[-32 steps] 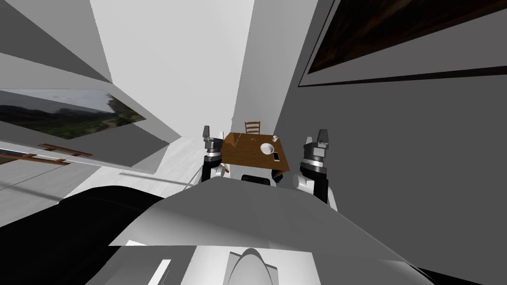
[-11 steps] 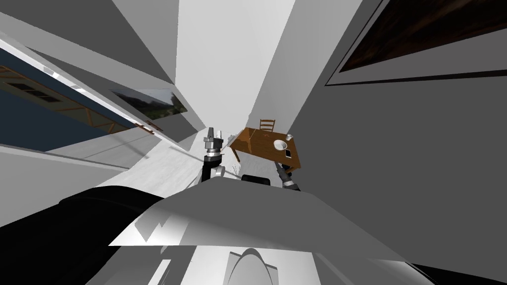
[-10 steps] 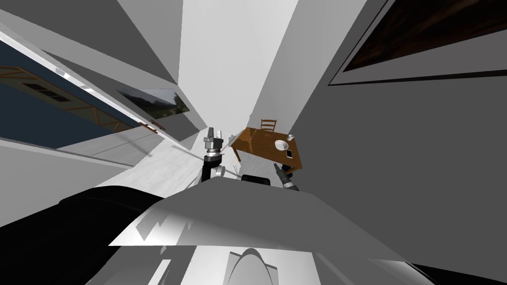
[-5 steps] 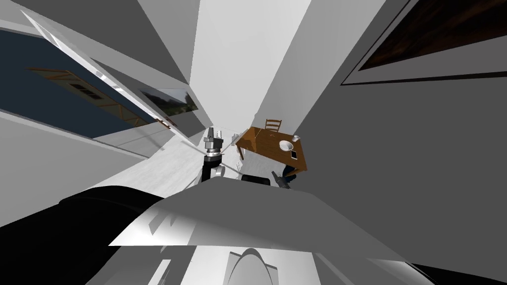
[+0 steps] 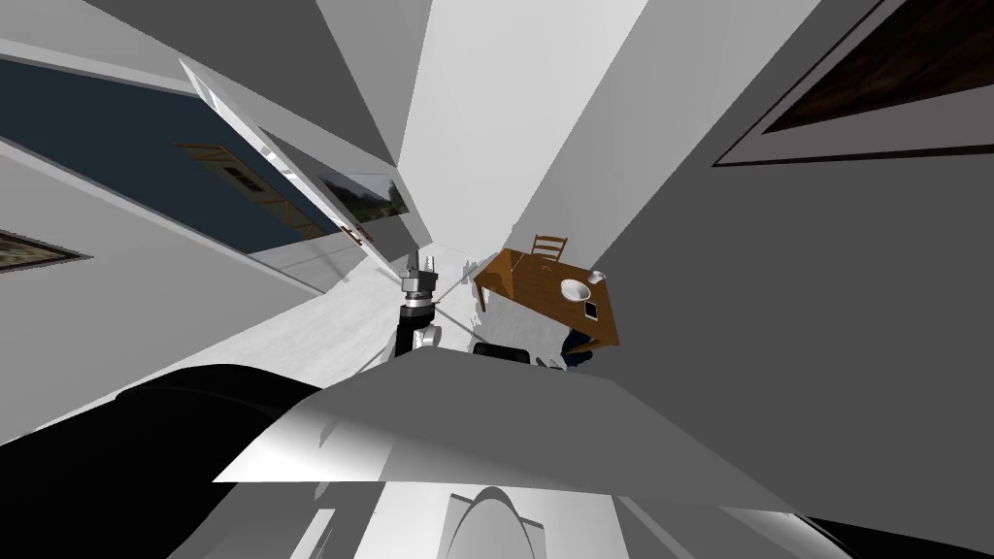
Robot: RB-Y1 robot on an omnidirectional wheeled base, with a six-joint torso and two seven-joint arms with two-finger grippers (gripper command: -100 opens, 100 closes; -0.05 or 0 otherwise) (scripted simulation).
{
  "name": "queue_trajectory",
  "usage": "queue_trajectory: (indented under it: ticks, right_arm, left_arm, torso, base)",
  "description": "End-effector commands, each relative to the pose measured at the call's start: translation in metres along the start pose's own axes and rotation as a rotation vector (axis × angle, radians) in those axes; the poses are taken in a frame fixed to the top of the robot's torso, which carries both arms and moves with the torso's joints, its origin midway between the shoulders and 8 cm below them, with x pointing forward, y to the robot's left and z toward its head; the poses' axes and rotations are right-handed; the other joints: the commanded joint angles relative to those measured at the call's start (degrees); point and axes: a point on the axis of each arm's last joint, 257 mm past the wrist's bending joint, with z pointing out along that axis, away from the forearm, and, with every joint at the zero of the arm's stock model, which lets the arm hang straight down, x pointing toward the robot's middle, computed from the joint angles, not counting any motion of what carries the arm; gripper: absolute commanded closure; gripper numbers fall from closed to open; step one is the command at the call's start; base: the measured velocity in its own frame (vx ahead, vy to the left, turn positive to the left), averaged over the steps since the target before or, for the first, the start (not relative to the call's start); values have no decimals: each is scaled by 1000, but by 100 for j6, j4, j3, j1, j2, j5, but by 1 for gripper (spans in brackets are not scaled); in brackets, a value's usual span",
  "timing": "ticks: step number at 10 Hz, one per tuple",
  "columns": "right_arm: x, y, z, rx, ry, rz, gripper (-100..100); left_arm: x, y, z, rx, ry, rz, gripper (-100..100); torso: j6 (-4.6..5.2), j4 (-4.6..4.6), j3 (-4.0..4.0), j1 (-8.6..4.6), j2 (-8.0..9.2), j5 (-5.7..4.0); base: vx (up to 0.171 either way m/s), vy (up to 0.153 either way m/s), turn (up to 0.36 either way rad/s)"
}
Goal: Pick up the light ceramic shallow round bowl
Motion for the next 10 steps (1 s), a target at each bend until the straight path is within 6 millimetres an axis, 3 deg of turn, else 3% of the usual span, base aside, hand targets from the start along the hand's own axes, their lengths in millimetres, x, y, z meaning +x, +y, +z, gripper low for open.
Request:
queue_trajectory:
  ticks: [1, 2, 3, 4, 5, 6, 7, 9, 10]
  right_arm:
    - [29, -27, -21, 47, 96, -59, -100]
    - [32, -31, -23, 56, 104, -59, -100]
    - [51, -57, -42, 93, 180, -110, -100]
    - [52, -59, -44, 97, 183, -110, -100]
    - [62, -80, -60, 121, 245, -167, -100]
    - [68, -88, -66, 139, 259, -164, -100]
    - [73, -109, -83, 161, 316, -223, -100]
    - [79, -118, -90, 183, 333, -218, -100]
    - [80, -139, -107, 205, 386, -279, -100]
  left_arm:
    - [0, 0, 0, 0, 0, 0, 0]
    - [0, 0, 0, 0, 0, 0, 0]
    - [0, 0, 0, 0, 0, 0, 0]
    - [0, 0, 0, 0, 0, 0, 0]
    - [0, 0, 0, 0, 0, 0, 0]
    - [0, 0, 0, 0, 0, 0, 0]
    - [0, 0, 0, 0, 0, 0, 0]
    - [0, 0, 0, 0, 0, 0, 0]
    - [0, 0, 0, 0, 0, 0, 0]
  torso:
    - [0, 0, 0, 0, 0, 0]
    - [-2, 0, -1, -3, -2, -1]
    - [1, -1, -1, -10, -3, -1]
    - [-5, -1, -4, -9, -8, -2]
    - [2, -2, -5, -12, -8, -3]
    - [-3, -2, -6, -10, -11, -2]
    - [0, -2, -8, -12, -13, -3]
    - [1, -4, -12, -13, -21, -3]
    - [3, -3, -8, -18, -14, -4]
  base:
    - [-19, 60, 170]
    - [-11, 41, 115]
    - [2, 48, 297]
    - [4, 34, 102]
    - [8, 48, 179]
    - [17, 37, 139]
    - [35, 47, 252]
    - [22, 24, 50]
    - [28, 27, 268]
